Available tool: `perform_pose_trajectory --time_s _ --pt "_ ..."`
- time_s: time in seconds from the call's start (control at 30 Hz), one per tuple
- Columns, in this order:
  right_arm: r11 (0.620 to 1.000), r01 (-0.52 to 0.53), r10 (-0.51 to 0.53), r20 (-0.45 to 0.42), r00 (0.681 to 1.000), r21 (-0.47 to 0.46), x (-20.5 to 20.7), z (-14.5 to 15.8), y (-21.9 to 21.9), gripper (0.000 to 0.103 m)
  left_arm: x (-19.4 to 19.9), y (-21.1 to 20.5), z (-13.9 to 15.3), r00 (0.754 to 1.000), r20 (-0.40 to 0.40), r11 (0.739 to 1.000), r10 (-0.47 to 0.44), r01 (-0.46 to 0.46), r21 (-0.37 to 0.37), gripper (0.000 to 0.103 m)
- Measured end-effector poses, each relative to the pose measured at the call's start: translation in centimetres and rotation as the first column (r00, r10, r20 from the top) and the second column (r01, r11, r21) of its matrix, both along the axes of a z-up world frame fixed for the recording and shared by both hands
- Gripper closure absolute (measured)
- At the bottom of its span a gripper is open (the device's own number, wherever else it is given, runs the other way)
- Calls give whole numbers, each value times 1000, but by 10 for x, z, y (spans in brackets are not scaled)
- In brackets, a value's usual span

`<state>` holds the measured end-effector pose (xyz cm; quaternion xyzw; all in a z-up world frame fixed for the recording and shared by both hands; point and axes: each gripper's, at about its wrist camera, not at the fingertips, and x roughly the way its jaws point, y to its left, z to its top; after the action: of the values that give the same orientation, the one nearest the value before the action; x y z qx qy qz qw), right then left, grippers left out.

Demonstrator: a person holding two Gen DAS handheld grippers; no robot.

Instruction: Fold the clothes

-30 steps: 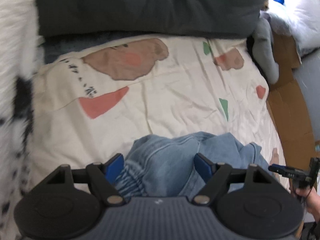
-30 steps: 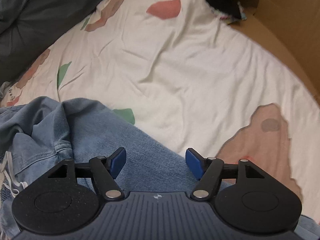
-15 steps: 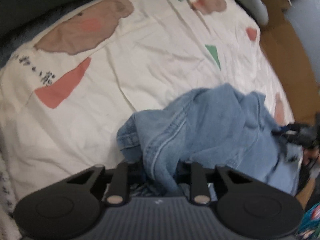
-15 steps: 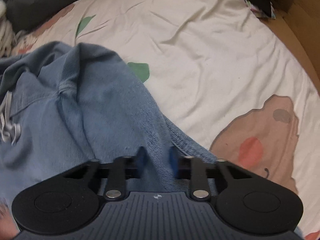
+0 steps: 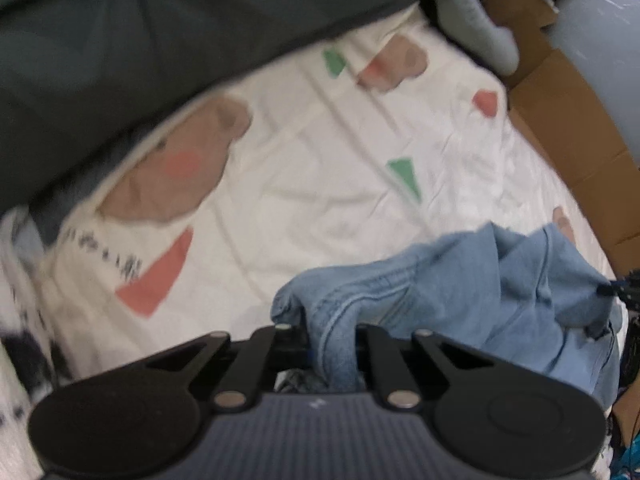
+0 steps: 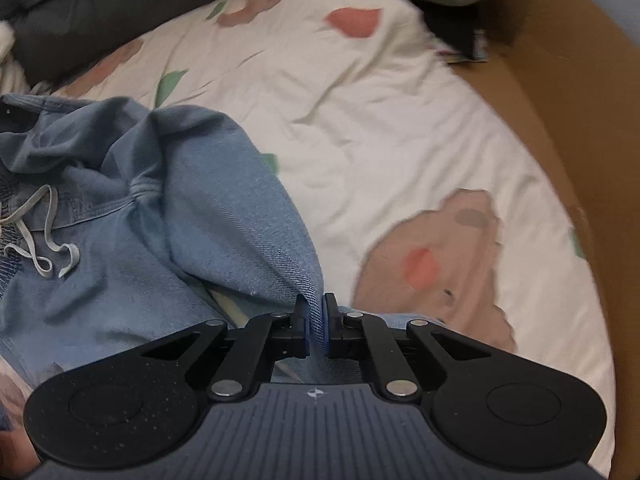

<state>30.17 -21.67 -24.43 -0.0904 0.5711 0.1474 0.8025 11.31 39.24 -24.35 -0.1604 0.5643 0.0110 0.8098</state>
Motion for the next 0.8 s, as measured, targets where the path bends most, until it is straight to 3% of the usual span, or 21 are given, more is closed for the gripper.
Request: perform_pose_trajectory --time_s 0.23,0.43,0.8 --pt "981 189 -181 148 972 -47 -23 33 -37 100 52 -31 27 994 82 996 -78 75 42 97" --pt "934 355 -331 269 905 -46 -27 49 -76 100 101 -55 35 980 128 986 -154 144 87 97" --pt "879 475 -413 447 794 -33 -13 54 -110 100 197 -99 21 962 141 963 -233 208 174 97"
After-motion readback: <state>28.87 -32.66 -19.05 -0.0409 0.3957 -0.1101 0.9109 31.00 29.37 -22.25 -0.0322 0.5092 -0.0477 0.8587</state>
